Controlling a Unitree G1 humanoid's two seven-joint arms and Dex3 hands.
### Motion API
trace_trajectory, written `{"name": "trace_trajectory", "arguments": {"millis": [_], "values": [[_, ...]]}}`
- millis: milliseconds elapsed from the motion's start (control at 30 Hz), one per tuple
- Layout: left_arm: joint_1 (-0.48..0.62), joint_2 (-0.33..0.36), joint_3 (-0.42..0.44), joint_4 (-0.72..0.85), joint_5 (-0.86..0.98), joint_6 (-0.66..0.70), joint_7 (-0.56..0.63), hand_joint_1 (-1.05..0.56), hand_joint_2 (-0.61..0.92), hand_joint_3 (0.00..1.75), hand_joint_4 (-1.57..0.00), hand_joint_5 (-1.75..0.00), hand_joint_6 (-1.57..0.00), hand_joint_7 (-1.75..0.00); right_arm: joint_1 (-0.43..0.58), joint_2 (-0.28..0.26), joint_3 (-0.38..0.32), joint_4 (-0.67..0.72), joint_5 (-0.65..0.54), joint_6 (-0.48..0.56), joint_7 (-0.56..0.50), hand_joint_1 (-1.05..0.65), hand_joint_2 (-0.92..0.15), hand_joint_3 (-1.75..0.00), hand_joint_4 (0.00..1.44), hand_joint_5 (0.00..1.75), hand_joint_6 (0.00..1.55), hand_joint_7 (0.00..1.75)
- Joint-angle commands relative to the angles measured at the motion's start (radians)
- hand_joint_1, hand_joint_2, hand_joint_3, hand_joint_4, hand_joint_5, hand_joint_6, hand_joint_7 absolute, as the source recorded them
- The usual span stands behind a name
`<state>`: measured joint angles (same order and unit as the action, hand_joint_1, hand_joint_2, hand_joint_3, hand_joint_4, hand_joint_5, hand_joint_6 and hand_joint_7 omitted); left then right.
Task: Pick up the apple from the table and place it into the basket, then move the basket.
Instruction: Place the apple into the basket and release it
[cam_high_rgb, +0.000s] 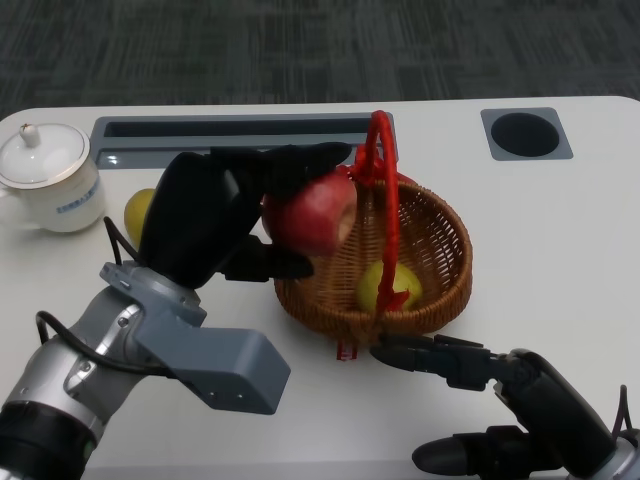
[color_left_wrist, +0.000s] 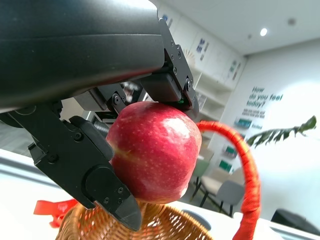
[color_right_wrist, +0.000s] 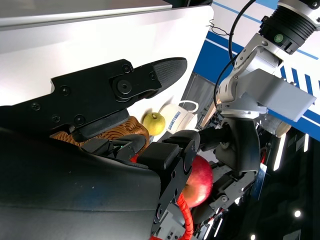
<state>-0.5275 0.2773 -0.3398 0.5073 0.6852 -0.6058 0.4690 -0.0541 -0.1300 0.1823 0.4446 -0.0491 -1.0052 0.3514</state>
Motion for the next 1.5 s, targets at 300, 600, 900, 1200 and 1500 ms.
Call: {"name": "trace_trajectory", "arguments": {"millis": [300,600,900,1200,1500], "values": [[-0.092,-0.035,-0.021,0.188,0.003,-0.036,0.007,-0.1,0.7,0.0,-1.22,0.0,-1.16,0.0,0.011,-0.018,-0.032,0.004,-0.026,-0.027,-0.059,-0.6,-0.92,-0.02,0.51,0.0,0.66,0.0],[-0.104,-0.026,-0.022,0.244,-0.028,-0.071,-0.062,-0.5,0.66,0.01,-0.9,0.0,-0.75,0.0,0.005,-0.022,-0.036,0.012,-0.025,-0.035,-0.069,-0.59,-0.92,-0.03,0.5,0.0,0.63,0.0],[-0.121,-0.007,-0.024,0.27,-0.032,-0.137,-0.103,-0.61,0.71,0.01,-0.77,-0.01,-0.5,0.0,0.0,-0.023,-0.032,0.02,-0.02,-0.035,-0.071,-0.59,-0.92,-0.02,0.51,0.0,0.64,0.0],[-0.119,-0.004,-0.02,0.258,-0.047,-0.125,-0.179,-0.64,0.72,0.0,-0.55,0.0,-0.42,0.0,0.001,-0.02,-0.032,0.023,-0.028,-0.048,-0.079,-0.6,-0.92,-0.02,0.52,0.0,0.66,0.01],[-0.103,0.006,0.001,0.218,-0.041,-0.115,-0.137,-0.62,0.72,0.0,-0.58,-0.02,-0.49,-0.02,0.003,-0.03,-0.033,0.013,-0.012,-0.041,-0.073,-0.6,-0.92,-0.02,0.51,0.0,0.65,0.0]]}}
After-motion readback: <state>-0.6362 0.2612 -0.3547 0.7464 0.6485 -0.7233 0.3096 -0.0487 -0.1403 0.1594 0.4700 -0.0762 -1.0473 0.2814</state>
